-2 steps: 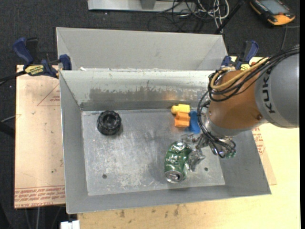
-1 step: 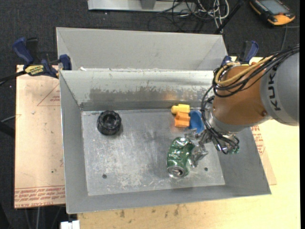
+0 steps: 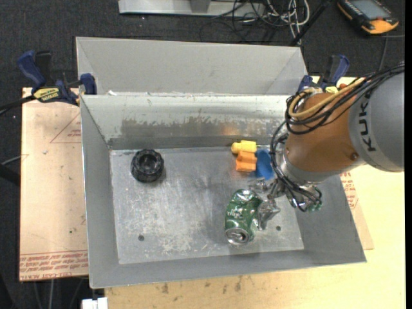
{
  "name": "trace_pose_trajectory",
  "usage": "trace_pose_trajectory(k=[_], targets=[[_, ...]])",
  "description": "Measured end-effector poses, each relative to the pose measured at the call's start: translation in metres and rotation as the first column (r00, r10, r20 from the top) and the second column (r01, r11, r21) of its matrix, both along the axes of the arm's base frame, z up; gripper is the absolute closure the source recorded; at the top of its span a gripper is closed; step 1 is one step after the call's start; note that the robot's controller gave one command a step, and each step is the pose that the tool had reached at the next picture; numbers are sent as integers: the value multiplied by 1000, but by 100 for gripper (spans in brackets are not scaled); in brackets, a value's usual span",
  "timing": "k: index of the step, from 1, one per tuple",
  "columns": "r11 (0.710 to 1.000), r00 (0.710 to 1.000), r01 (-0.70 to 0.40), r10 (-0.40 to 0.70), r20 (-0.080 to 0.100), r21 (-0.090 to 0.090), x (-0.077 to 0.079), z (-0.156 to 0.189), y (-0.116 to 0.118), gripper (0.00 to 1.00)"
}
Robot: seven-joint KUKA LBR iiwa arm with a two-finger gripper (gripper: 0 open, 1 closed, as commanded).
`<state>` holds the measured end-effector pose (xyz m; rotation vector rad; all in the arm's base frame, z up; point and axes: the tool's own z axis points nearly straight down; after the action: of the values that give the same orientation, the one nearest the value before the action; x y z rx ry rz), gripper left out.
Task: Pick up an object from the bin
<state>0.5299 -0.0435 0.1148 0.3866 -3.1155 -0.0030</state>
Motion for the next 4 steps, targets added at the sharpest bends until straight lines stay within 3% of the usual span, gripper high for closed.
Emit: trace_pose_trajectory(k=[1,3,4], targets=[[1000,1000,-21,21,3,0,-6,26,1,100],[1000,1000,-30,30,4,-1,2,51,-1,100],[998,998,-65,65,13,-1,-14,12,-34,100]])
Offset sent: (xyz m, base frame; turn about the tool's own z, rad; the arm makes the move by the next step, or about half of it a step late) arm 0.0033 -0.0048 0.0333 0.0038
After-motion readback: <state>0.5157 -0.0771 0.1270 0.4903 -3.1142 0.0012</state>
